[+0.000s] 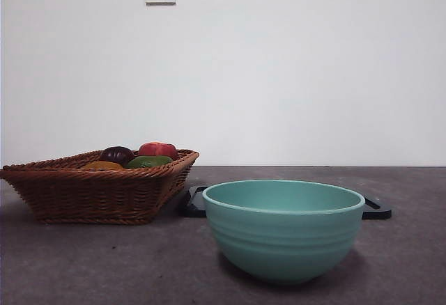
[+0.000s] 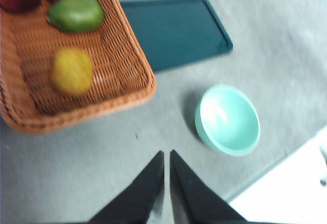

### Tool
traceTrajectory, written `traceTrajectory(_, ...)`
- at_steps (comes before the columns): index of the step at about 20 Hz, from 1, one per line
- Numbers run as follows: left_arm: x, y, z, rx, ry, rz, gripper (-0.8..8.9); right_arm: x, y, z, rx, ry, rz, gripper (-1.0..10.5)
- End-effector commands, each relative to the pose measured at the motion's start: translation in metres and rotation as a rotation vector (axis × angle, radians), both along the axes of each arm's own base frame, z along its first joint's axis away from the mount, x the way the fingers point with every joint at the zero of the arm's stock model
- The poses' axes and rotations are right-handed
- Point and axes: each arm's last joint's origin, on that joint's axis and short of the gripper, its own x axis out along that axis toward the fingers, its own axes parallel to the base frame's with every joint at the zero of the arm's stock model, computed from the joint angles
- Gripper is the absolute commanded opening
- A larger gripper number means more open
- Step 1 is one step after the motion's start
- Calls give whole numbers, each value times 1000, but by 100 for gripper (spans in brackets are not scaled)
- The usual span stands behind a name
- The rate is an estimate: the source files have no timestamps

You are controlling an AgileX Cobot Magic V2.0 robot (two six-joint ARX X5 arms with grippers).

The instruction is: Pick up the wifruite, put it on the bowl, pick up the plate, put it on desk

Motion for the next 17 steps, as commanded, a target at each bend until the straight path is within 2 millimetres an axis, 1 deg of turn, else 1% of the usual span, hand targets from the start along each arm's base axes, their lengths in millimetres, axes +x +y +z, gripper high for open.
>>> traceTrajectory(1, -1, -1, 4, 20, -16, -40, 15, -1, 3, 3, -9, -16, 47, 6)
traceTrajectory(3, -2, -2, 3, 21, -11, -44, 20, -1, 4, 3, -8, -17, 58, 7)
traceTrajectory(5, -1, -2, 4, 20, -12, -40, 54, -1, 4, 3, -8, -16, 59, 7)
traceTrajectory(6, -1, -2, 3, 15, -2, -29, 135, -1, 4, 3, -8, -16, 58, 10)
traceTrajectory(7, -1, -2, 3, 15, 0, -26, 221, -1, 4, 3, -6, -14, 56, 42)
traceTrajectory(8, 0, -2, 3, 14, 0, -25, 332, -1, 4, 3, -5, -12, 52, 152)
traceTrajectory(9, 0, -2, 3, 12, 2, -23, 405, -1, 4, 3, -6, -10, 48, 275)
traceTrajectory(10, 0, -2, 3, 9, 5, -20, 447, -1, 4, 3, -7, -9, 42, 403)
traceTrajectory(11, 0, -2, 3, 8, 7, -17, 447, -1, 4, 3, -11, -9, 35, 447)
traceTrajectory(14, 3, -2, 3, 21, 9, 16, 447, -1, 4, 3, -19, -12, 28, 447)
traceTrajectory(17, 14, -3, 1, 35, 23, 70, 446, -1, 4, 3, -19, -12, 28, 447)
